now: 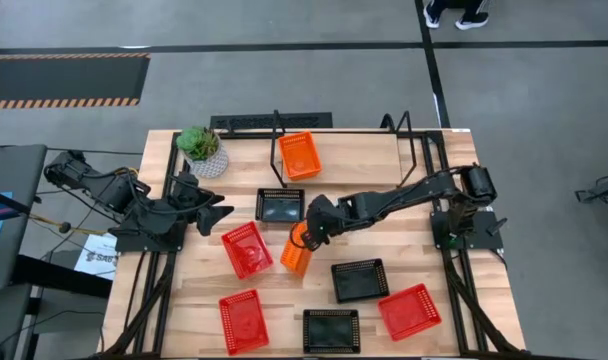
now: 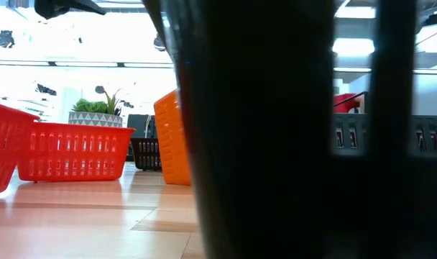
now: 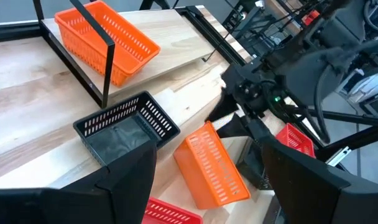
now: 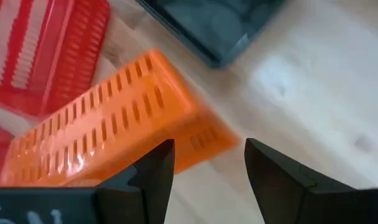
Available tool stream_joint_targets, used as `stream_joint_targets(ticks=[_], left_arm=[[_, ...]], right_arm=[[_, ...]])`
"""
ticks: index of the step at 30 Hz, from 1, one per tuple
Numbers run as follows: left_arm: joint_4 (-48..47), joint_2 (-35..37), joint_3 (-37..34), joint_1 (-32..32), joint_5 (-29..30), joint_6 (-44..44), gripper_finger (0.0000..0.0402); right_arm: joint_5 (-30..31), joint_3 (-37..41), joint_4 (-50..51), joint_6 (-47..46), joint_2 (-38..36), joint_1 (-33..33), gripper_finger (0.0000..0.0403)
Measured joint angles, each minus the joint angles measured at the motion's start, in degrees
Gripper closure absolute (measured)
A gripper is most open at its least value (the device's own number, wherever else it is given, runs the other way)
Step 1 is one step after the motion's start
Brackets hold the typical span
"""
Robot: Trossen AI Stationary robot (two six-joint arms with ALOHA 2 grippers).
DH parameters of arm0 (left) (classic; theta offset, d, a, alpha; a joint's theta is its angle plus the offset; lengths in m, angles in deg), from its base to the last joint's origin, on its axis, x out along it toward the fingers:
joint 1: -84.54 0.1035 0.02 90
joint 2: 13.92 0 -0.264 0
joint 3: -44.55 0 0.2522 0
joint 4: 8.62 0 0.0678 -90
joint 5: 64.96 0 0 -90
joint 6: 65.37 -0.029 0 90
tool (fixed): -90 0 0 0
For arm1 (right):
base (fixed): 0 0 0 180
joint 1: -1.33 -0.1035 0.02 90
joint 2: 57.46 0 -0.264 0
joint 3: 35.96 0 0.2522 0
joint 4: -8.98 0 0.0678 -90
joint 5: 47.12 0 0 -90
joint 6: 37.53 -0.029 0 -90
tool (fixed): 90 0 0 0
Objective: Stack baskets on shelf by color
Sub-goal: Stack the orange bin on top of the orange stacked bins on the shelf
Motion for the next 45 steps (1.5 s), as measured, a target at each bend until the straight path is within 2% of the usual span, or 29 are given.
stream_joint_targets(ticks=[3, 7, 15, 19, 22, 26, 31, 33, 38, 41, 45], left_arm=[[0.0, 0.0, 0.0, 0.0, 0.0, 0.0, 0.0123], [-0.4, 0.0, 0.0, 0.0, 0.0, 0.0, 0.0123], [-0.6, 0.0, 0.0, 0.0, 1.6, 0.0, 0.0123], [-0.6, 0.0, 0.0, 0.0, 2.4, 0.0, 0.0123], [-0.6, -0.1, 0.0, 0.0, 2.8, 0.0, 0.0123], [-1.0, 0.0, 0.0, 0.0, 3.1, 0.0, 0.0123], [-1.0, 0.0, 0.0, 0.0, 3.1, 0.5, 0.0123], [-1.0, 0.0, 0.0, 0.0, 3.1, 0.5, 0.0123], [-1.1, 0.0, 0.0, 0.0, 3.1, 0.5, 0.0123], [-1.3, 0.0, 0.0, 0.0, 3.1, 0.5, 0.0123], [-1.4, 0.0, 0.0, 0.0, 3.5, 0.5, 0.0123]], right_arm=[[0.0, -0.1, 0.0, 9.1, 1.1, 1.0, 0.0186], [0.0, -0.1, -0.5, 16.0, 1.6, 2.6, 0.0186], [0.0, 0.0, -4.1, 22.9, 3.4, 5.2, 0.0187], [0.0, -0.1, -5.9, 27.3, 3.3, 5.4, 0.0201], [0.0, 0.0, -6.0, 29.6, 3.4, 5.5, 0.0228], [0.0, 0.0, -5.8, 29.9, 3.4, 5.5, 0.0288], [-0.1, 0.0, -3.1, 26.0, 3.0, 5.3, 0.0384], [-0.2, 0.0, -2.0, 23.1, 2.3, 5.1, 0.0392], [-4.7, 0.0, -0.2, 9.6, 1.3, 4.9, 0.0335], [-7.7, 0.0, 0.0, -0.2, 1.4, 4.4, 0.0279], [-7.4, 0.0, -0.2, -9.8, 1.4, 2.6, 0.0193]])
